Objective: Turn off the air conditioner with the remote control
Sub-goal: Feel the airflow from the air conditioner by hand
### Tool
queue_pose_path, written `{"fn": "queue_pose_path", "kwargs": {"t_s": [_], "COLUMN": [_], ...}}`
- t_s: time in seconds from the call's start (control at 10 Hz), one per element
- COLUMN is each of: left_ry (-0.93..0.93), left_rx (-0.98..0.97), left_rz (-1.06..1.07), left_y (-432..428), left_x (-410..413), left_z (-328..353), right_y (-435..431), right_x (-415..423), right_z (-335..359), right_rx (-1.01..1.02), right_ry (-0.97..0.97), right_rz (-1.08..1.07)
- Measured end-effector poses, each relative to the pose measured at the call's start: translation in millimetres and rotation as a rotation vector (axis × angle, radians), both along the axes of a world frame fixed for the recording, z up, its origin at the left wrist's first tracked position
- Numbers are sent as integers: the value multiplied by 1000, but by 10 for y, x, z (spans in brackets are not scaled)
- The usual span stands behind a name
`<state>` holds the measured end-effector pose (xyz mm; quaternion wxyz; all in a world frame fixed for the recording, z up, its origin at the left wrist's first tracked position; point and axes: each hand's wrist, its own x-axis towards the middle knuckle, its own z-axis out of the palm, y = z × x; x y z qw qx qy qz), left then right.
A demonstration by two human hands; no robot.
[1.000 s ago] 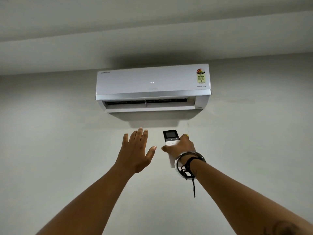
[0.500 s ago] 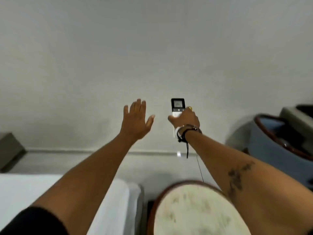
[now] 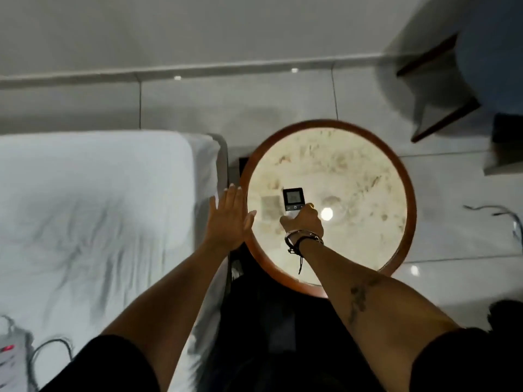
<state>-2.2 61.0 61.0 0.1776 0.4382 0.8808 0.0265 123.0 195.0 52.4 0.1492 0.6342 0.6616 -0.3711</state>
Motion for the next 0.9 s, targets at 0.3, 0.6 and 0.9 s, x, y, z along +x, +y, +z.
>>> {"fn": "queue_pose_path", "kwargs": {"t_s": [0.3,0.6,0.9], "left_ry": [-102,-181,-173], "left_rx": [-144,-171,-198], "left_rz": [34,81,60], "left_y": [-26,28,339], "left_x": [384,476,398], "left_z": [-928,-1153,-1015], "right_y": [-82,-82,11], "right_x": [236,285,124], "right_z": [-1056,-1438,-1321], "right_rx": [22,9,13], "right_ry": [-235,-262,-318], "right_rz": [110,95,163]}}
